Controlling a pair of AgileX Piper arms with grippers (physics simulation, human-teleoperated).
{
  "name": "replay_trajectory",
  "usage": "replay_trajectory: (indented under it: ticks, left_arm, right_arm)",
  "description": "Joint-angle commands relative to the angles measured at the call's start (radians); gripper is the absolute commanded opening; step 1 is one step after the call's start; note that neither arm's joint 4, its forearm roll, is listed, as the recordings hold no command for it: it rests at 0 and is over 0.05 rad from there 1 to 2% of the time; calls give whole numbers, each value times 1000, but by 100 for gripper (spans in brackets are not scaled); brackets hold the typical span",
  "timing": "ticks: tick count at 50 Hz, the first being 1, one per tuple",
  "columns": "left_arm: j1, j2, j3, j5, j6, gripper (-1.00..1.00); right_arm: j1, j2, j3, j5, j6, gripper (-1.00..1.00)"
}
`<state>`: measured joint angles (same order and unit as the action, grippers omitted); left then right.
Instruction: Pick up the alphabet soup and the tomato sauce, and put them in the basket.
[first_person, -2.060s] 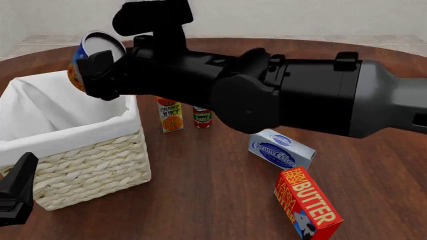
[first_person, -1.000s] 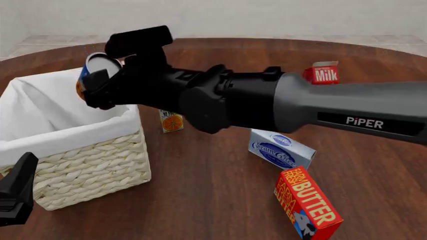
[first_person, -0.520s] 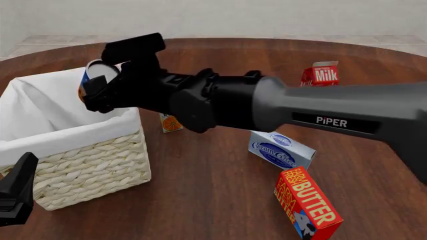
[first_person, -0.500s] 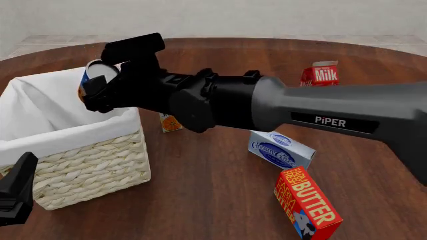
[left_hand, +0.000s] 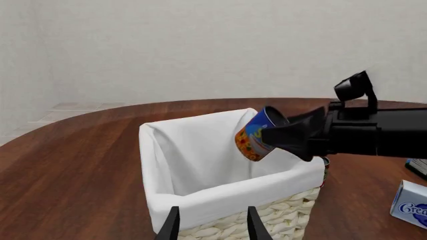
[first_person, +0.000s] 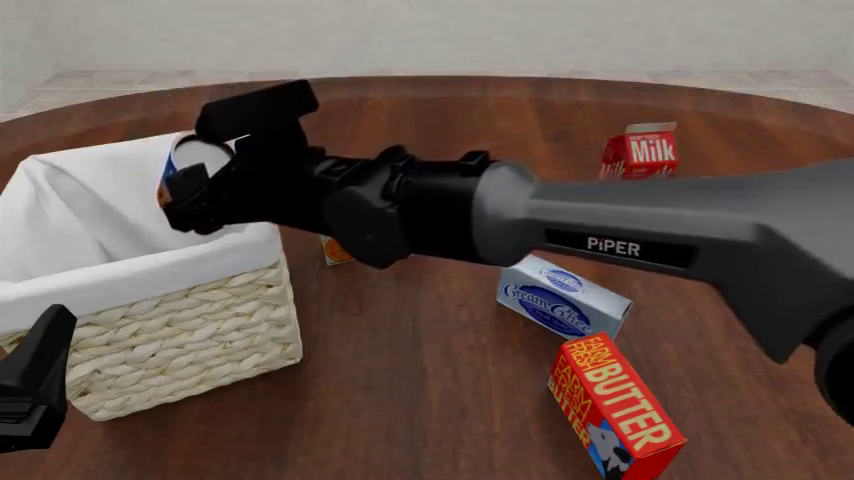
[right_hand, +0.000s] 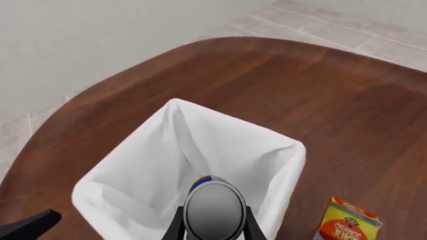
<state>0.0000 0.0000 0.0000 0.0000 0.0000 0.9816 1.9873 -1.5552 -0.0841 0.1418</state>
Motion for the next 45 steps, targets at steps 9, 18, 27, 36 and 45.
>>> replay_trajectory:
  ticks: [9, 18, 27, 36, 45]
  left_arm:
    - [0, 0, 0, 0, 0, 100]
    - [0, 0, 0, 0, 0, 100]
    - [0, 0, 0, 0, 0, 100]
    - [0, 0, 0, 0, 0, 100]
    - [0, 0, 0, 0, 0, 100]
  right_arm:
    - [-13, 21, -39, -2, 19, -100]
    - [-22, 21, -53, 5, 25, 100]
    - [-25, 13, -57, 10, 31, 100]
    - [-25, -1, -58, 14, 33, 100]
    - [-20, -44, -37, 10, 44, 100]
